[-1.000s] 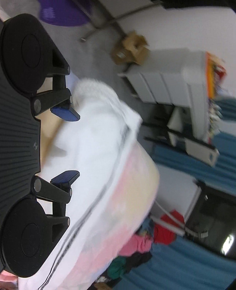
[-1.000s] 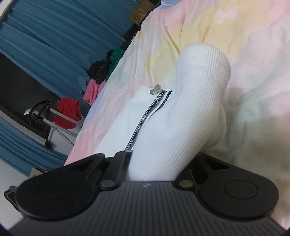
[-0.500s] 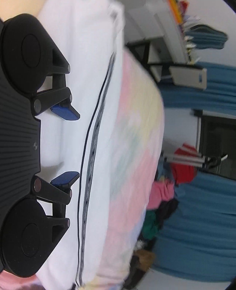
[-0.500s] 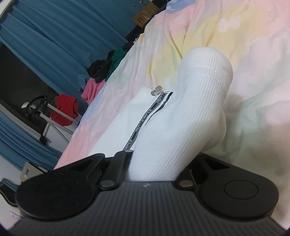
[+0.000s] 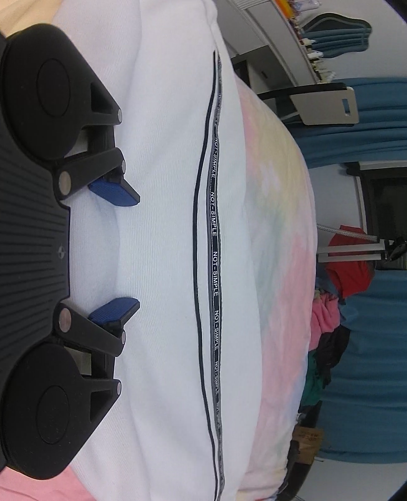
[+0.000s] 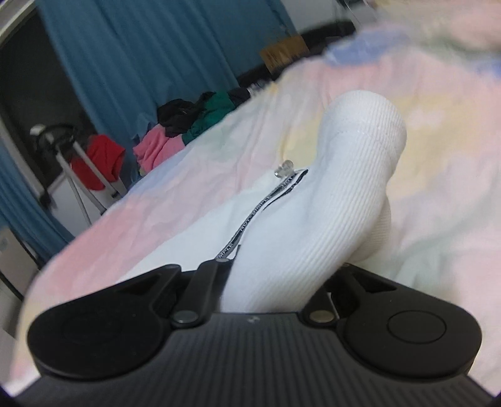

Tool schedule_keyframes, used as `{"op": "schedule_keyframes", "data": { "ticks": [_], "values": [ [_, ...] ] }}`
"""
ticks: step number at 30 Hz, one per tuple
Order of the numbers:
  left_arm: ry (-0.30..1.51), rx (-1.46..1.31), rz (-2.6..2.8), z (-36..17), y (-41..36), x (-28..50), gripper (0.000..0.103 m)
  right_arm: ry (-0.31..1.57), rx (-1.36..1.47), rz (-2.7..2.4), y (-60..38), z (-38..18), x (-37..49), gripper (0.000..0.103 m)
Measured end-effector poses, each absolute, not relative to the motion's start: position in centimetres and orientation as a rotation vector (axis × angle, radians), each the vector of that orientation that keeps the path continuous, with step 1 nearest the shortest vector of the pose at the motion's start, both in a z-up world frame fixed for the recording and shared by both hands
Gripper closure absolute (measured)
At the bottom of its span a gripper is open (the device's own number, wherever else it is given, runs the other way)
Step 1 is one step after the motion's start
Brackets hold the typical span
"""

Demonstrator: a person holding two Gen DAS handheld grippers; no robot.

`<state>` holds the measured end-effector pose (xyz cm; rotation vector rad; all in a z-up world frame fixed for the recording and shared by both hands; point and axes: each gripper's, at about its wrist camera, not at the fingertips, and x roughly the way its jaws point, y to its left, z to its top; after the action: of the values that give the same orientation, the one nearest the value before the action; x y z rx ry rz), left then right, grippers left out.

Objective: Fold clothes

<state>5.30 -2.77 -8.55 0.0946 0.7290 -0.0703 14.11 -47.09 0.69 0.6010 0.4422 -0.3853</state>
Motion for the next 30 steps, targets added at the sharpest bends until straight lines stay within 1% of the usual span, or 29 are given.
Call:
{"op": "schedule_keyframes", "data": {
  "ticks": [6,18,24,30],
  "values": [
    [0.739,0.090,-0.073,-8.1,-2.3,5.3,0.036,0.402,0.430,-0.413,-44.8,3.1,14.2,0.087],
    [0.744,0.091,-0.074,-7.9,-2.1,5.1,0.036,0.334,0.169,-0.420,-40.8,6.0,14.3,0.087],
    [0.746,0.080,-0.077,-7.7,-1.9,5.3,0.036,0.218,-0.037,-0.371,-36.3,8.2,13.3,0.087],
    [0.750,0.024,-0.085,-6.3,-0.8,5.5,0.036,0.088,-0.277,-0.214,-29.0,9.6,11.4,0.087]
  ]
}}
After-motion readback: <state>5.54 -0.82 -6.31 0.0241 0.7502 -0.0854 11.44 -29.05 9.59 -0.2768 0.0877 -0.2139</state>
